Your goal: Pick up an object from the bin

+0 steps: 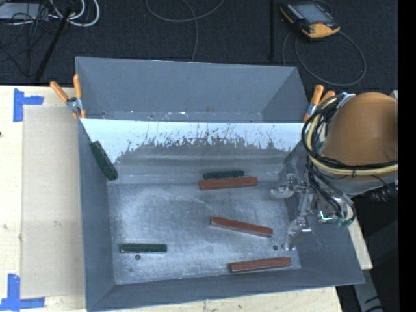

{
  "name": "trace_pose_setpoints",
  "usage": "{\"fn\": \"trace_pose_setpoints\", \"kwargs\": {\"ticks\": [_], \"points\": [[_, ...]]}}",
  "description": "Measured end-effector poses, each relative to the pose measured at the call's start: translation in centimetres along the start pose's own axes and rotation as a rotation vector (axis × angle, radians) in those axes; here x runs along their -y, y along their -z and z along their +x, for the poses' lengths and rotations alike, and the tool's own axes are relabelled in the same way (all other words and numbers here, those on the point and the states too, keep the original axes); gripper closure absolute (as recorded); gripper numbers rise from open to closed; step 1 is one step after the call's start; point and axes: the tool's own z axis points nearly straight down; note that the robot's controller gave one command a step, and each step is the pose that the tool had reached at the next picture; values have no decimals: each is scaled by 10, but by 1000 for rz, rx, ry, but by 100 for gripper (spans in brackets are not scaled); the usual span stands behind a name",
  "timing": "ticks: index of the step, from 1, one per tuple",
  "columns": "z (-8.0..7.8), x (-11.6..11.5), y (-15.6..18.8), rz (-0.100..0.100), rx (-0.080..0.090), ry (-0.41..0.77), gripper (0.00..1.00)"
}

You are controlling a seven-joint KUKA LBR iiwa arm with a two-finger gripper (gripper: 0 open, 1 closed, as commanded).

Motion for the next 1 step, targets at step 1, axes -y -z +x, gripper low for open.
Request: {"fn": "trace_pose_setpoints", "kwargs": {"ticks": [1], "points": [[-2, 0, 4, 1, 8, 2, 0]]}}
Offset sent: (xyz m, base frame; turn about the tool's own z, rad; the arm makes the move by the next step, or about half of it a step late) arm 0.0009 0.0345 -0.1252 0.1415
